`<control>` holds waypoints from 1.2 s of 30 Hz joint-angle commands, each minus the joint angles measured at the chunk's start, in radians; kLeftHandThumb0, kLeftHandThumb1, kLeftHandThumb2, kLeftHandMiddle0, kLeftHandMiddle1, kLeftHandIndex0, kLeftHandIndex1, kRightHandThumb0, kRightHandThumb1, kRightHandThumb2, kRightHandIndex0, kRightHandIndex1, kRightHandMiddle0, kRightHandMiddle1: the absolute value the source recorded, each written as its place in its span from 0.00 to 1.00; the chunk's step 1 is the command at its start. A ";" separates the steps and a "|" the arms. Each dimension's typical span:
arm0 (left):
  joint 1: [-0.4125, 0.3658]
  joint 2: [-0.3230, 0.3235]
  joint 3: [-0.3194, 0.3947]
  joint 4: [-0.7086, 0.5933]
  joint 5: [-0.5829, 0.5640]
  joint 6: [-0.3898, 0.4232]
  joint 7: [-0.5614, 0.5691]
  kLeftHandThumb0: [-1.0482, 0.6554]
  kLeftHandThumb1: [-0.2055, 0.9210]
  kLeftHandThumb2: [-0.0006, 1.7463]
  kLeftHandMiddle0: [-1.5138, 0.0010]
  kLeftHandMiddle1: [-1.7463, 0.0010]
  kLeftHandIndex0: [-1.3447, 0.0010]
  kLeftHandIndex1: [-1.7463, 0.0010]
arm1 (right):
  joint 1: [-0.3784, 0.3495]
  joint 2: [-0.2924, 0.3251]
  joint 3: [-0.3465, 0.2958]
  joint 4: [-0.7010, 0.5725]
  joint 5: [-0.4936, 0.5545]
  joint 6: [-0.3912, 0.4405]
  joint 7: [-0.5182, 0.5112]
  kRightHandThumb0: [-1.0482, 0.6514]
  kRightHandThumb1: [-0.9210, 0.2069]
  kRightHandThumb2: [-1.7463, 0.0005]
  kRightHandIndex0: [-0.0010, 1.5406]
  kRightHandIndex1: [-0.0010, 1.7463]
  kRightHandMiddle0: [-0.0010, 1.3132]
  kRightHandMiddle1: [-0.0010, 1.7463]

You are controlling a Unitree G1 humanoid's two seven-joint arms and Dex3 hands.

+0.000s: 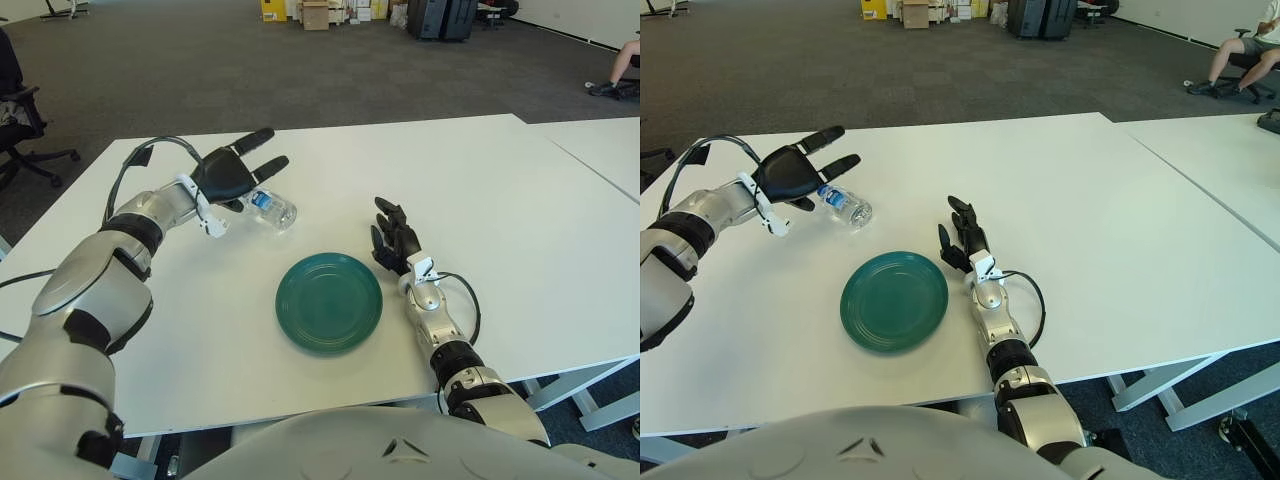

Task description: Put the bottle into the plate.

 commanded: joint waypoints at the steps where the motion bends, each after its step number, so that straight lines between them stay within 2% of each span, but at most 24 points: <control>1: -0.047 0.004 -0.032 0.020 -0.004 -0.062 -0.111 0.03 0.98 0.06 0.96 0.99 1.00 0.85 | 0.037 0.003 -0.007 0.041 0.015 0.028 0.002 0.20 0.00 0.62 0.15 0.01 0.00 0.32; 6: -0.076 -0.015 -0.033 0.022 -0.033 -0.101 -0.212 0.02 0.97 0.05 0.96 0.99 1.00 0.86 | 0.031 0.004 -0.009 0.049 0.016 0.030 0.000 0.20 0.00 0.63 0.16 0.01 0.00 0.33; 12: -0.095 -0.035 -0.015 0.032 -0.081 -0.123 -0.288 0.01 0.97 0.05 0.95 0.99 1.00 0.89 | 0.007 -0.011 -0.005 0.122 0.012 -0.065 0.029 0.19 0.00 0.60 0.15 0.01 0.00 0.36; 19: -0.103 -0.068 0.008 0.066 -0.153 -0.135 -0.358 0.00 0.97 0.04 0.93 0.99 1.00 0.87 | -0.012 -0.018 -0.014 0.170 0.019 -0.122 0.056 0.19 0.00 0.60 0.15 0.00 0.00 0.37; 36: -0.119 -0.105 0.021 0.102 -0.217 -0.112 -0.439 0.01 0.99 0.03 0.89 0.98 1.00 0.84 | -0.025 -0.018 -0.026 0.193 0.032 -0.119 0.053 0.18 0.00 0.59 0.13 0.00 0.00 0.35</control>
